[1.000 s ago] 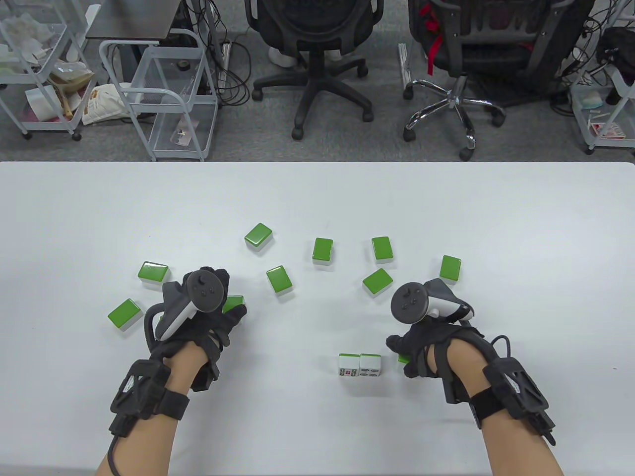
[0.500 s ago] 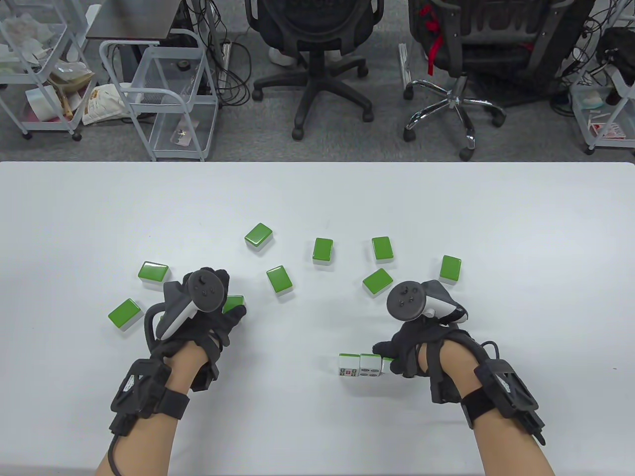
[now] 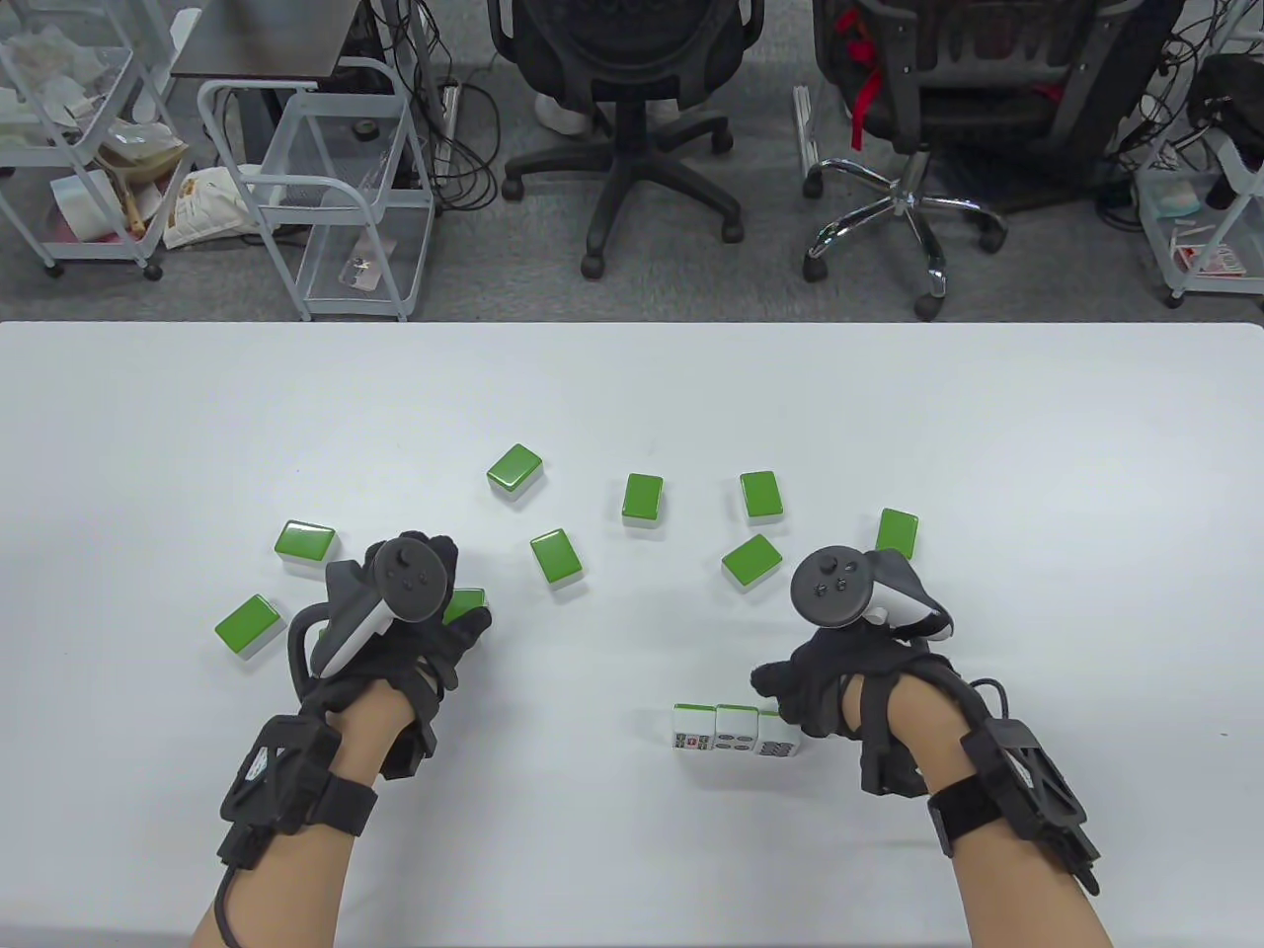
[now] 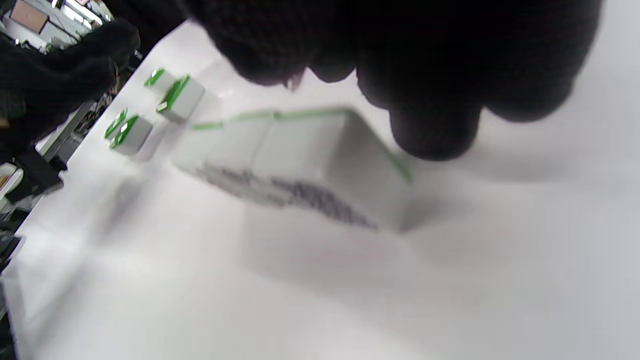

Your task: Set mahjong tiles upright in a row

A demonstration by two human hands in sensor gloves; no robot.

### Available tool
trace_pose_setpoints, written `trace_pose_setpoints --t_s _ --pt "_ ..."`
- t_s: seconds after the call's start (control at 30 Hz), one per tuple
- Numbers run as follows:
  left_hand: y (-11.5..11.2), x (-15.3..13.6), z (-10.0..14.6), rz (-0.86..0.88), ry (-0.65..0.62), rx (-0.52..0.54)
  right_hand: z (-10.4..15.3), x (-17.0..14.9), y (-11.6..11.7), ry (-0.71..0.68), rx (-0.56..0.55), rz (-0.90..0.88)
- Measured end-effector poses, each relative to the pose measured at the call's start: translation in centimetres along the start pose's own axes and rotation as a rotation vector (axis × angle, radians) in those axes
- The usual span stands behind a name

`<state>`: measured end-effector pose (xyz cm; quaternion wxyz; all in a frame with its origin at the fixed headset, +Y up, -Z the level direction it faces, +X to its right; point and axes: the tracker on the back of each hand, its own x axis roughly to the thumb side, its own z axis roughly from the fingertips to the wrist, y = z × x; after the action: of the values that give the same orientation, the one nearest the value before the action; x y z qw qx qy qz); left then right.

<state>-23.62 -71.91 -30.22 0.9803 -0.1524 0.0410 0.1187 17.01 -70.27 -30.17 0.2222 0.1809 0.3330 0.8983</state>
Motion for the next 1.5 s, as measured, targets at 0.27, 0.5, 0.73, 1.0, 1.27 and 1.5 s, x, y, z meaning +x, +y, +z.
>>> trace_pose_setpoints --t_s 0.27,0.5,0.73,1.0,1.27,1.5 --pt "-0.2 0.3 -0.2 -0.022 -0.003 0.012 4.3 -0.4 -5.0 0.204 -0.596 0.197" --pt "-0.1 0.7 -0.1 -0.048 -0.035 0.021 3.0 -2.1 -2.9 0.248 -0.663 0.259" --pt "-1.9 2.8 -1.3 -0.336 -0.116 0.029 2.8 -3.0 -2.5 0.266 -0.629 0.252" --pt "-4.1 4.2 -2.3 -0.566 -0.099 0.042 2.8 -3.4 -2.2 0.267 -0.607 0.224" --pt "-3.6 4.8 -1.6 -0.474 -0.158 -0.008 2.9 -3.6 -2.2 0.262 -0.582 0.200" --pt "-4.4 10.0 1.6 -0.132 -0.414 -0.295 3.1 -3.7 -2.4 0.253 -0.592 0.178"
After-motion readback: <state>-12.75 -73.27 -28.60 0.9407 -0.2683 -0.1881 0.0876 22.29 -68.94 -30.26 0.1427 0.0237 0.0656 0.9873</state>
